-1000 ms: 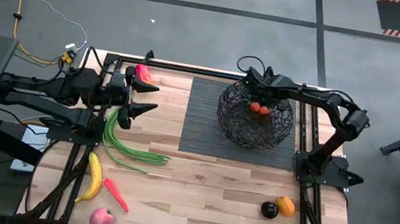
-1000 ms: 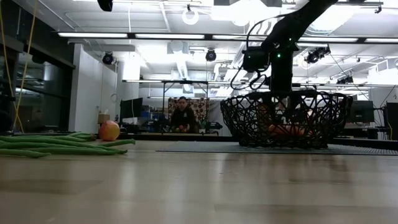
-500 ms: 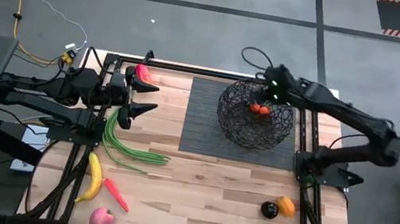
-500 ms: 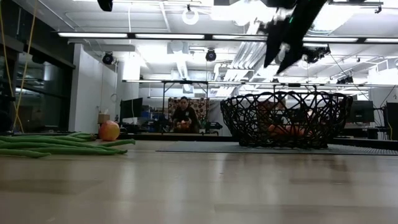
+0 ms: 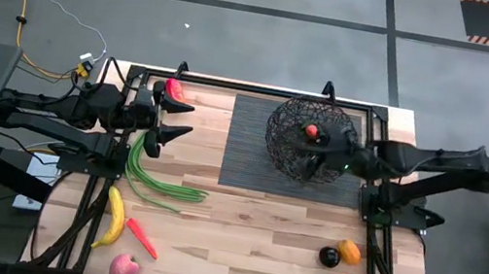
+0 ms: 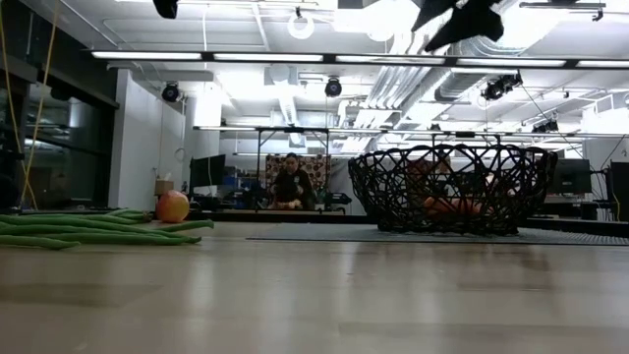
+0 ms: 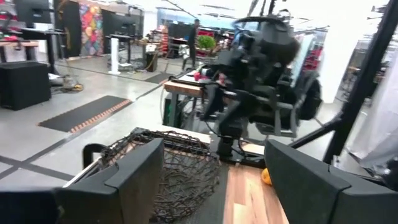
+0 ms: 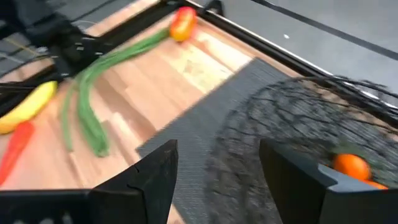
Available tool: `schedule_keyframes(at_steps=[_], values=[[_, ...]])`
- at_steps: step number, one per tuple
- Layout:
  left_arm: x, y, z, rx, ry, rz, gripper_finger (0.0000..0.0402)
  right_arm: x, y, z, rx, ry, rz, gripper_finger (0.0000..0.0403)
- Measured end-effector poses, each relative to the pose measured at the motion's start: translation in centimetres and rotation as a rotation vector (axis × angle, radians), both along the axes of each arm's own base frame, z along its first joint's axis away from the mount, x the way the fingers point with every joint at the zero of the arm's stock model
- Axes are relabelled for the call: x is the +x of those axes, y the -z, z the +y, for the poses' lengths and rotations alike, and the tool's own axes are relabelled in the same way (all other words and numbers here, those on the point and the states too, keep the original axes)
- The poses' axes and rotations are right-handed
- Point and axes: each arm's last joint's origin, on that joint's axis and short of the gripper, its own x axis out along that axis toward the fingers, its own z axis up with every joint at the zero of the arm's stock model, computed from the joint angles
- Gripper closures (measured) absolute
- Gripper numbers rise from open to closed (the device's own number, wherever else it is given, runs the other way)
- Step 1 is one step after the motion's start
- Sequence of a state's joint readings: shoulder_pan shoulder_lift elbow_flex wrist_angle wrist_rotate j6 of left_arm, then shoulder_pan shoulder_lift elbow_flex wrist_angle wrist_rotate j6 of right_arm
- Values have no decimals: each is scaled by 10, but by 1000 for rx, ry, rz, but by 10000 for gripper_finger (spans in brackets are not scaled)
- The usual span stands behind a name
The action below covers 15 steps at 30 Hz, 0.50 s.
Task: Build produce basket
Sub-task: Put the leaf lettuce into the wire basket
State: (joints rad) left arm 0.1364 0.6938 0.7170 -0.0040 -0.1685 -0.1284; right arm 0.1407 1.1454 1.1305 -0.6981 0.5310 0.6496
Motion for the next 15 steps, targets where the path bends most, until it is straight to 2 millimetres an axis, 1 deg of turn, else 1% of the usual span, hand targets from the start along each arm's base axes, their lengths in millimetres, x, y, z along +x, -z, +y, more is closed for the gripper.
schedule_keyframes(at_steps=[4,7,9,13,15], values=[[0,0,1,-3,-27,-1,133,22,4,14,-19,-86,-51,185],[0,0,1,-3,-27,-1,133,36,4,20,-38,-194,-99,185],[0,0,1,-9,-26,-3,133,41,5,19,-62,-233,-91,185],[0,0,1,-52,-21,-17,133,44,6,9,-88,-258,-75,185],[0,0,1,-58,-17,-19,133,46,9,7,-116,-278,-110,186]])
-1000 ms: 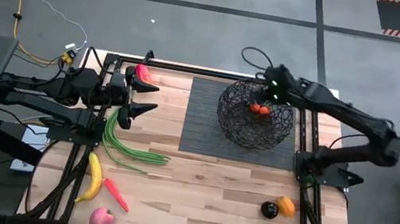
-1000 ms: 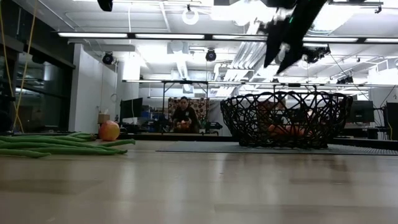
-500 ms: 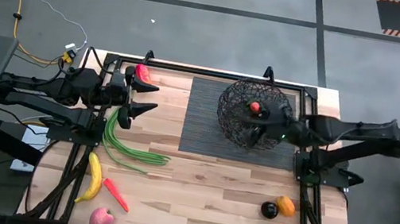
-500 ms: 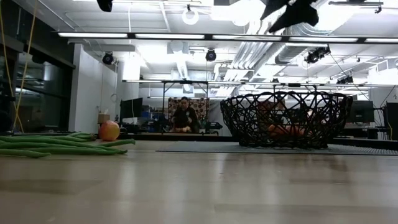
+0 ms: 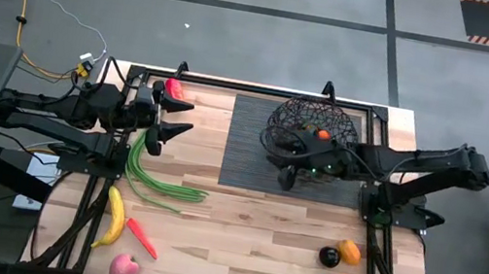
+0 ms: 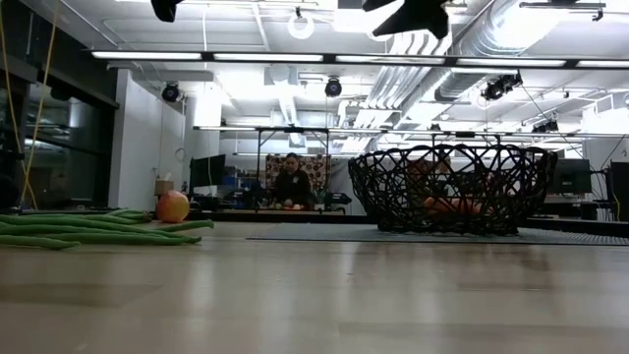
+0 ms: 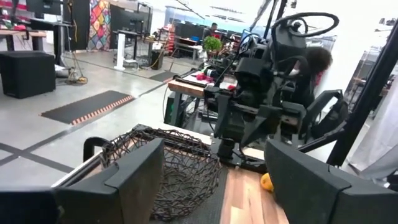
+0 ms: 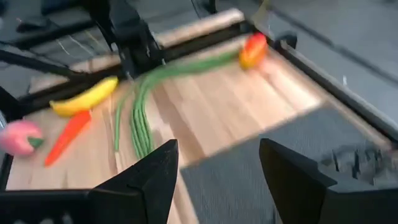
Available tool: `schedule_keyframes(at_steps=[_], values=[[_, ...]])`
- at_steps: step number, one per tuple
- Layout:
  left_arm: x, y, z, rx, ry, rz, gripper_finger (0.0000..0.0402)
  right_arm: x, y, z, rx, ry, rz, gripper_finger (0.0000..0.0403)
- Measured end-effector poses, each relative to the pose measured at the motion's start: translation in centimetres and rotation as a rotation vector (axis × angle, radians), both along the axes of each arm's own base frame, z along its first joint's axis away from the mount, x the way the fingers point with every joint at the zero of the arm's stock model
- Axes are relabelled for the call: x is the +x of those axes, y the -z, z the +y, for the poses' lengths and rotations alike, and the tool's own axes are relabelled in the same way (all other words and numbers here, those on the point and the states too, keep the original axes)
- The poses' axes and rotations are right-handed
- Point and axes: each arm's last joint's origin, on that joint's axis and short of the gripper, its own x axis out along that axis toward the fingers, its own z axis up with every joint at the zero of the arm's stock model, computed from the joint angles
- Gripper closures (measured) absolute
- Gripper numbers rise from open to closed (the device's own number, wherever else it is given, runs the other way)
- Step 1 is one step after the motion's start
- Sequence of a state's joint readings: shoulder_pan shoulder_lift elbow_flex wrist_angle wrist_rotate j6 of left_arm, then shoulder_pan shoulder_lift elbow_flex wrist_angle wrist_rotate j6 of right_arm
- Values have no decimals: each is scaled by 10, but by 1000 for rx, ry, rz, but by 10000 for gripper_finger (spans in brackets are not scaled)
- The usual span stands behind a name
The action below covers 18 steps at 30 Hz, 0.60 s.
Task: Build produce basket
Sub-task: Put the leaf lettuce into the wire basket
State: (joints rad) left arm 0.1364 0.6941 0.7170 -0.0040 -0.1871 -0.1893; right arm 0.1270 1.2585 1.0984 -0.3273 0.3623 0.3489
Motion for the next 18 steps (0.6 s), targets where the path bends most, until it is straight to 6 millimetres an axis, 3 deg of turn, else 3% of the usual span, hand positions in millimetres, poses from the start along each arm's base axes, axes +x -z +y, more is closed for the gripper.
schedule_keyframes(at_steps=[6,10,15,18], values=[[0,0,0,-1,3,-2,133,-15,43,-13,104,-112,-249,198],[0,0,0,-1,2,-2,133,-30,39,-23,75,-203,-487,201],[0,0,0,-1,2,0,133,-35,32,-28,-103,-216,-504,201],[0,0,0,0,2,3,133,-34,29,-28,-112,-217,-490,201]])
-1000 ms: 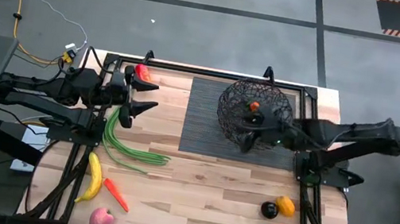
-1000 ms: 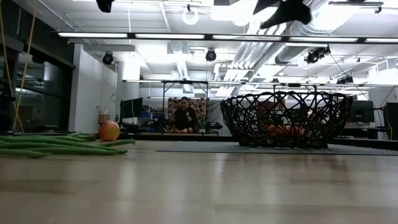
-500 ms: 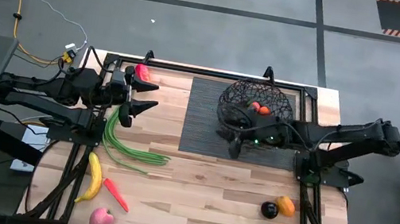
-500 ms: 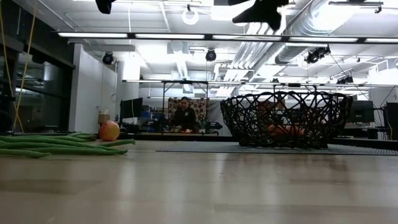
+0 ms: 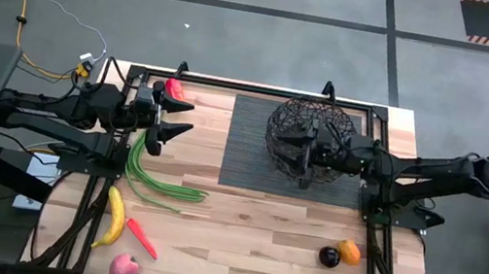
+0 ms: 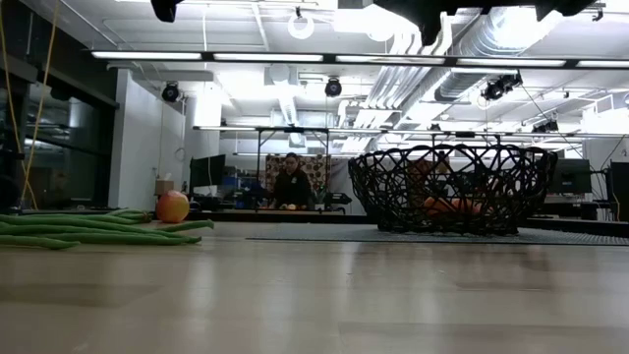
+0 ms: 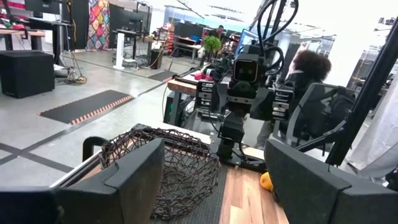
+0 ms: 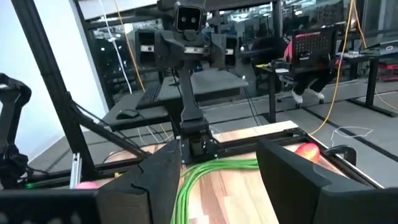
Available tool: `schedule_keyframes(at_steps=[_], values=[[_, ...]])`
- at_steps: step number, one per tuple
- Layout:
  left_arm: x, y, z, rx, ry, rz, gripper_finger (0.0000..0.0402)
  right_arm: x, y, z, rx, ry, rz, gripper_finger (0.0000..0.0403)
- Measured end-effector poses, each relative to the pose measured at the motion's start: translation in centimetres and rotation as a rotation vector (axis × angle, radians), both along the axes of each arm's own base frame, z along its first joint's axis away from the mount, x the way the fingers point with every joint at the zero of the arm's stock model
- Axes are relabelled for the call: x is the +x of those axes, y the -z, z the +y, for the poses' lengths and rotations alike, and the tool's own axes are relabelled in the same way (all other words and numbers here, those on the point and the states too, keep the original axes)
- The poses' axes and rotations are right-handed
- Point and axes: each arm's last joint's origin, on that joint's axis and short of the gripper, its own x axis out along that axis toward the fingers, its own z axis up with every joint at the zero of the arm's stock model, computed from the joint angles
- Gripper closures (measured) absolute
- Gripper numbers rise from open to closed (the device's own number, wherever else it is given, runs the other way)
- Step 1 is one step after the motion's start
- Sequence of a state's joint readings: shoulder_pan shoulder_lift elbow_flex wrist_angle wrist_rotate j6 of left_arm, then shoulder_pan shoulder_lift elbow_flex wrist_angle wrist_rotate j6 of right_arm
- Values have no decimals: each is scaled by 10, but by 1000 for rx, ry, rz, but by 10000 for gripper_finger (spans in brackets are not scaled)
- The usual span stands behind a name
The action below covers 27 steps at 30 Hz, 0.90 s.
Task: Build produce basket
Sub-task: Put the leaf lettuce into the wire basket
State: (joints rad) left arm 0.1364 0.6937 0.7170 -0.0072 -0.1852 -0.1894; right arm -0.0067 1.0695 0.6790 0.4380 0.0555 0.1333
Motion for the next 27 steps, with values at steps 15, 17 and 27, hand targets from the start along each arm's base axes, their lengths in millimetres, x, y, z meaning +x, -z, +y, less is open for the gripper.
schedule_keyframes(at_steps=[15,17,27], values=[[0,2,0,21,6,30,133,1,-1,0,-63,-7,28,201],[0,3,-1,16,22,34,133,1,-1,0,-81,-6,27,201],[0,3,-1,5,29,38,133,1,-5,-6,-80,19,-5,235]])
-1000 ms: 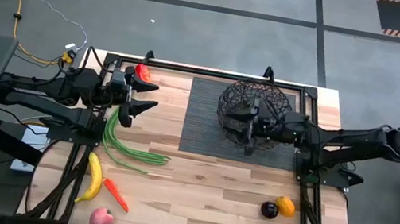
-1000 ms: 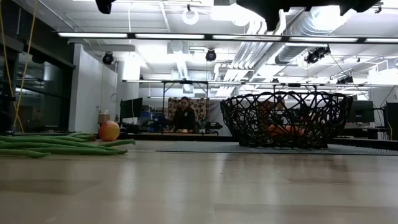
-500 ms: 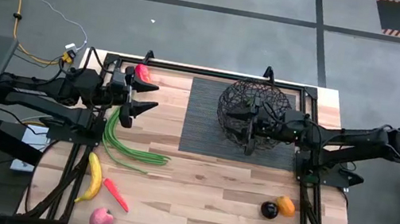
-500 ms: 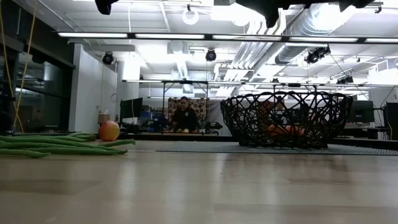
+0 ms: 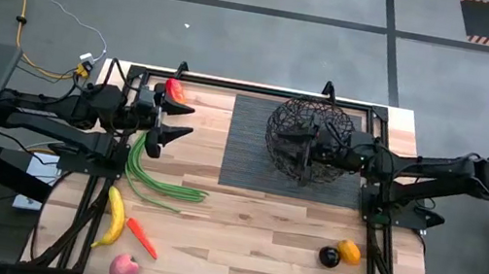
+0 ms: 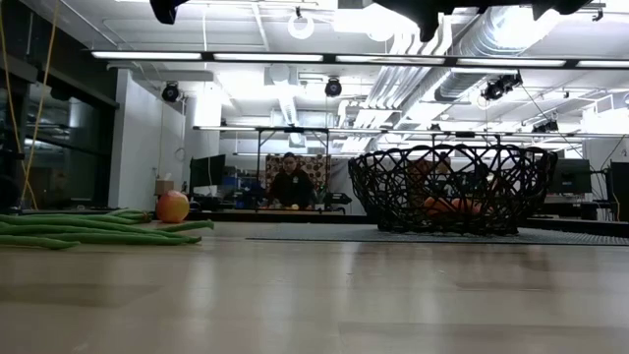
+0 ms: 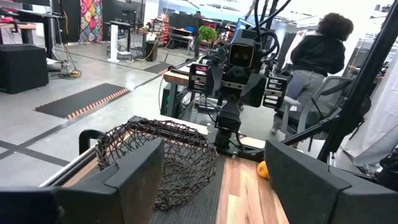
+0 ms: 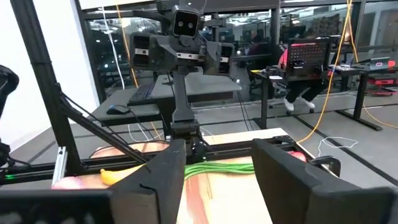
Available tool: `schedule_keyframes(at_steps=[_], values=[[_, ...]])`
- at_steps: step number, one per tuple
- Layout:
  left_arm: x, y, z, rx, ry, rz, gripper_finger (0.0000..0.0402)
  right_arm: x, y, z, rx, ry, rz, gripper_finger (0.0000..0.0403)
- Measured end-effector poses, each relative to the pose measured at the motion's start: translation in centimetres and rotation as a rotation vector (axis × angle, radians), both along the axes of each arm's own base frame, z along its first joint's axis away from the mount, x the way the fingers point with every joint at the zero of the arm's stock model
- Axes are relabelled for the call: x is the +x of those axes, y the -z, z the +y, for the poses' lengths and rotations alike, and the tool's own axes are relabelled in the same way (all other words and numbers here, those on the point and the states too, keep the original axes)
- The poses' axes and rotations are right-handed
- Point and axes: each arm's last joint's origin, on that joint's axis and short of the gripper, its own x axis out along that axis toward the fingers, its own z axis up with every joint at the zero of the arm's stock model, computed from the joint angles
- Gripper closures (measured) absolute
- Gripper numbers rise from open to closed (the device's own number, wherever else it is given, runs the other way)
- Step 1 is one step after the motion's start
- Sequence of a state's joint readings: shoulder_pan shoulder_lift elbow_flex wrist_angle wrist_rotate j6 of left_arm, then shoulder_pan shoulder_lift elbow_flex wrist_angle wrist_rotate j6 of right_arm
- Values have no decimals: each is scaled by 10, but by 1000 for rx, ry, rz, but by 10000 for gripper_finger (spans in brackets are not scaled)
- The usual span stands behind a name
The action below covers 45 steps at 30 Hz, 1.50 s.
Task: Build produce basket
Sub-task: Put the leaf lettuce into the wire basket
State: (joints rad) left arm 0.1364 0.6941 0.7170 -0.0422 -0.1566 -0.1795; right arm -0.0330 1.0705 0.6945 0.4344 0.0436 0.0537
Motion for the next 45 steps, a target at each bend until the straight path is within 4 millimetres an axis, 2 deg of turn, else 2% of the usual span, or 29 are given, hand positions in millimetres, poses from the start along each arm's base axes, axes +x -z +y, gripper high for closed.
schedule_keyframes(at_steps=[5,11,18,21,26,35,39,42,45], values=[[0,0,0,0,0,0,133,0,1,1,51,-34,2,283],[0,0,0,0,0,-1,133,0,2,-1,105,-35,13,391],[-1,0,3,-40,-93,-12,133,0,2,-2,128,-30,11,400],[-1,3,8,-112,-291,38,133,0,2,-2,128,-30,11,398],[-7,5,30,-209,-657,268,133,0,2,-2,130,-30,15,401],[-22,55,75,-517,-1012,754,133,0,4,-2,133,-28,34,402],[-22,70,90,-613,-1139,833,133,0,4,-2,133,-28,36,403],[-16,80,100,-631,-1169,881,133,0,5,-2,133,-28,43,403],[-14,98,107,-643,-1180,938,133,0,5,-2,133,-28,45,403]])
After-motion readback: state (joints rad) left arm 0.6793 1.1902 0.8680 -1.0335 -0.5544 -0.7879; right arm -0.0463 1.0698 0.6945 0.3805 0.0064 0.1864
